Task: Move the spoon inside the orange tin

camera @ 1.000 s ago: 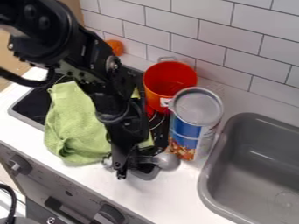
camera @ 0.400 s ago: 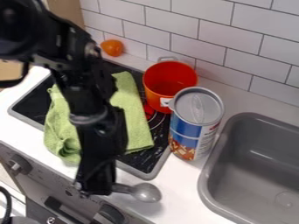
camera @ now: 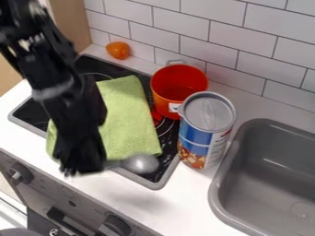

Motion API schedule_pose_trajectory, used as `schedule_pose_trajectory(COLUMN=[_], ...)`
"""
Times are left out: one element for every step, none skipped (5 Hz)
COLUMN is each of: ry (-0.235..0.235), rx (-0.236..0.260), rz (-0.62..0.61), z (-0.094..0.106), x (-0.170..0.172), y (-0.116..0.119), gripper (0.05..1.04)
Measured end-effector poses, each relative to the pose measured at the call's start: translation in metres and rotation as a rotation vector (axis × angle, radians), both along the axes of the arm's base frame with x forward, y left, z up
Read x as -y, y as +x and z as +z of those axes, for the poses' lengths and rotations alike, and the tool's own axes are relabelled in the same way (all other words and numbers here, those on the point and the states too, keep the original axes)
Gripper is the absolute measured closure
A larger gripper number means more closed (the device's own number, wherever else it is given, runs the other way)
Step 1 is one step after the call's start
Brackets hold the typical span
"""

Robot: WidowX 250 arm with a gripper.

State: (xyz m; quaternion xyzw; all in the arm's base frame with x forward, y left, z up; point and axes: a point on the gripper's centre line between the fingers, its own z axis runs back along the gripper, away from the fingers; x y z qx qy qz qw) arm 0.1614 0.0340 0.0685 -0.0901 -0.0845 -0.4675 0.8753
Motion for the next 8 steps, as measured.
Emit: schedule_pose_trajectory(ry=[0.054, 0.059, 0.058, 0.069, 0.071, 0.081, 0.138, 0.215], rx=[0.101, 0.16, 0.207, 0.233, 0.296, 0.272, 0.213, 0.149], rz=[0.245, 0.5, 0.762, 0.812, 0.773, 0.79, 0.787, 0.828], z=[0.011, 0.021, 0.021, 0.017, 0.019, 0.008, 0.009, 0.007], x=[-0.028, -0.049, -0.047, -0.032, -0.009, 0.006, 0.008, 0.002], y=[0.032, 0.074, 0.113, 0.137, 0.151, 0.157, 0.158, 0.146], gripper=[0.917, 0.917, 0.917, 0.917, 0.917, 0.917, 0.917, 0.917])
